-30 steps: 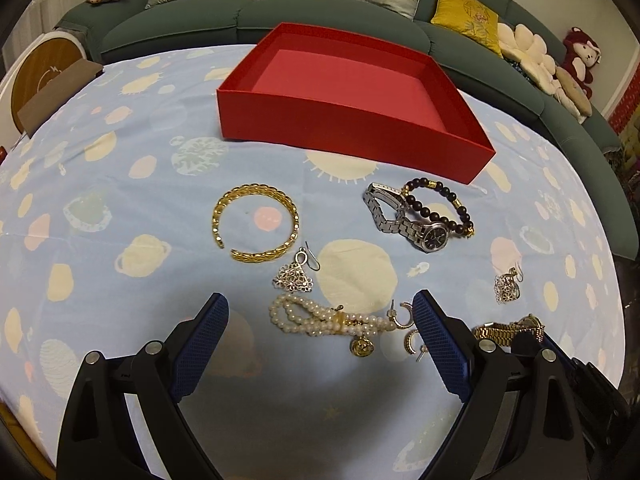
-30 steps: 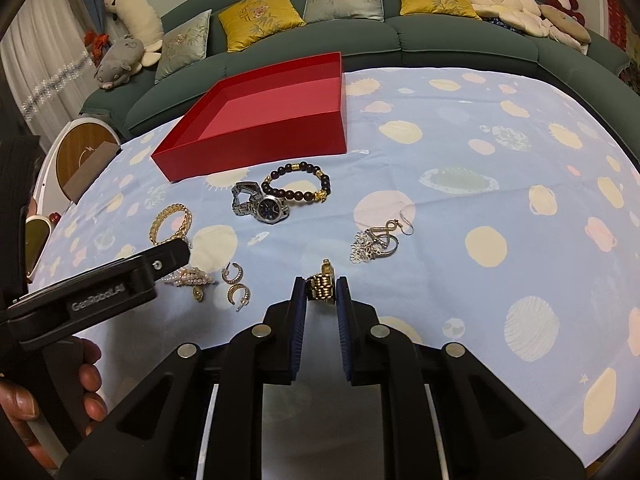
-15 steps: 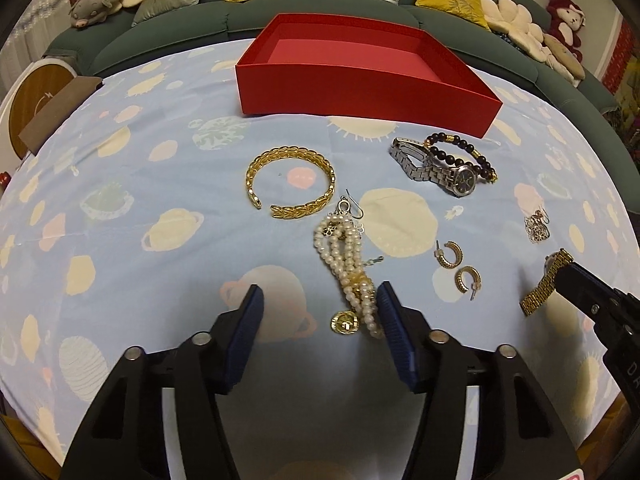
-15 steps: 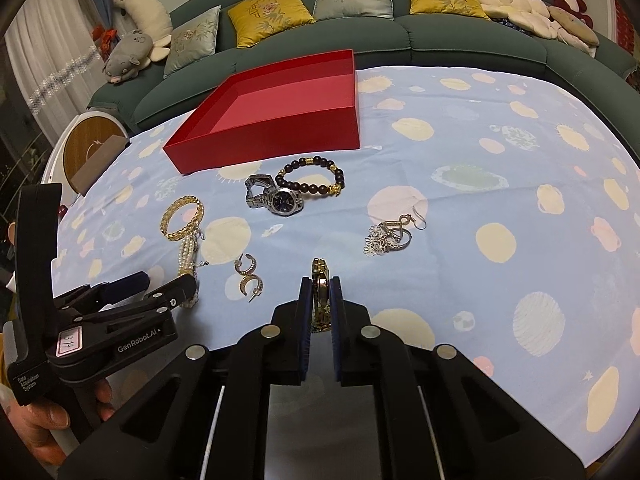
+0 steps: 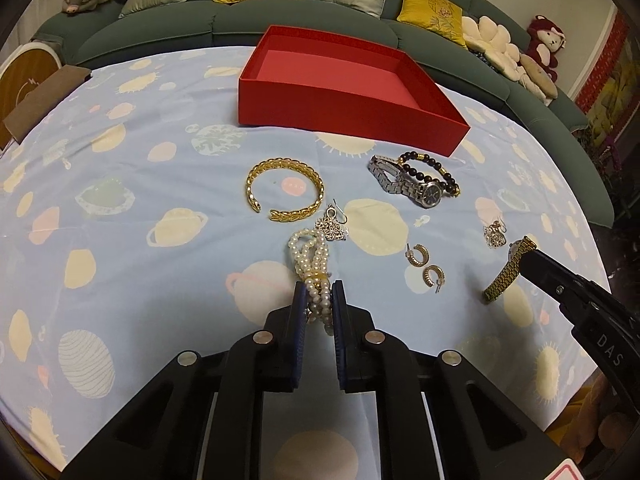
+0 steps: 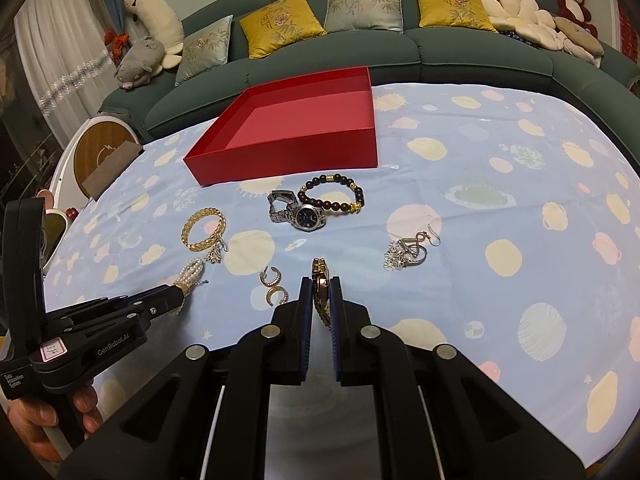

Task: Organize jewelry
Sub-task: 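Grasp the pearl bracelet with the left gripper while the right gripper lifts the gold watch, then carry both held pieces over the red box and open both grippers inside it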

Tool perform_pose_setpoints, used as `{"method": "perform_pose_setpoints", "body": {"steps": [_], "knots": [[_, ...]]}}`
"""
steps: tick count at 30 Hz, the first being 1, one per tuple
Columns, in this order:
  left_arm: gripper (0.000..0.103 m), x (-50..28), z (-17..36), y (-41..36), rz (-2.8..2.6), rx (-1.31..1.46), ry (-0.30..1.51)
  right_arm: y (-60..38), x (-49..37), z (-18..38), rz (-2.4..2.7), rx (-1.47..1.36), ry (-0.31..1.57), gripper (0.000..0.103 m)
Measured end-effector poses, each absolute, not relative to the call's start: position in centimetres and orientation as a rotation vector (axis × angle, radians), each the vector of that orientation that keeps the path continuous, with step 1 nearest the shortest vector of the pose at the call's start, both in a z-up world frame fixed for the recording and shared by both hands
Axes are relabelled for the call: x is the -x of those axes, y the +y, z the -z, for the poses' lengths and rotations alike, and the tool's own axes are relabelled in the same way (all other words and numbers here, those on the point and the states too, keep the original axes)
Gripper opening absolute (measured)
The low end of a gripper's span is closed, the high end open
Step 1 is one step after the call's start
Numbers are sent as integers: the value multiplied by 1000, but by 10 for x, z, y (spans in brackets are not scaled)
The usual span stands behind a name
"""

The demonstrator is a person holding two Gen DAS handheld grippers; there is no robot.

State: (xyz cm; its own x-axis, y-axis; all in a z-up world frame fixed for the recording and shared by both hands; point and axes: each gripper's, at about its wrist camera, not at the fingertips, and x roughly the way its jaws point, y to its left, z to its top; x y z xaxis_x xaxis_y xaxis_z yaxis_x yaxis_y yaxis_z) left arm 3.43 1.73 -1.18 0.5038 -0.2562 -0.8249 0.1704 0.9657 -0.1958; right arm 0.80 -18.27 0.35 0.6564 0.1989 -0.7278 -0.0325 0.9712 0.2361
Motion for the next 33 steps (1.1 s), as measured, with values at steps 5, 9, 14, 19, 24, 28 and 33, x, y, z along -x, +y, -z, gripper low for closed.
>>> {"method": "perform_pose_setpoints", "body": {"steps": [5,9,14,19,24,28,33], "knots": [[10,-31,-9,20,283,106,969,-180,-9,-15,-139,-210,816,8],[10,-35,-40,22,303,116,911,-180,-13,-31,-143,-212,776,8],[10,-43,-83,27,338,132,825,-182,-22,-59,-146,-230,704,8],[10,-49,-99,38,374,147,799,-184,-28,-74,-146,-241,663,8],[10,-46,-94,48,407,174,821,-180,-29,-67,-157,-229,685,8],[10,-46,-97,54,410,190,822,-182,-32,-67,-164,-242,692,8],[10,-59,-109,49,400,128,801,-181,-45,-80,-184,-237,680,8]]}}
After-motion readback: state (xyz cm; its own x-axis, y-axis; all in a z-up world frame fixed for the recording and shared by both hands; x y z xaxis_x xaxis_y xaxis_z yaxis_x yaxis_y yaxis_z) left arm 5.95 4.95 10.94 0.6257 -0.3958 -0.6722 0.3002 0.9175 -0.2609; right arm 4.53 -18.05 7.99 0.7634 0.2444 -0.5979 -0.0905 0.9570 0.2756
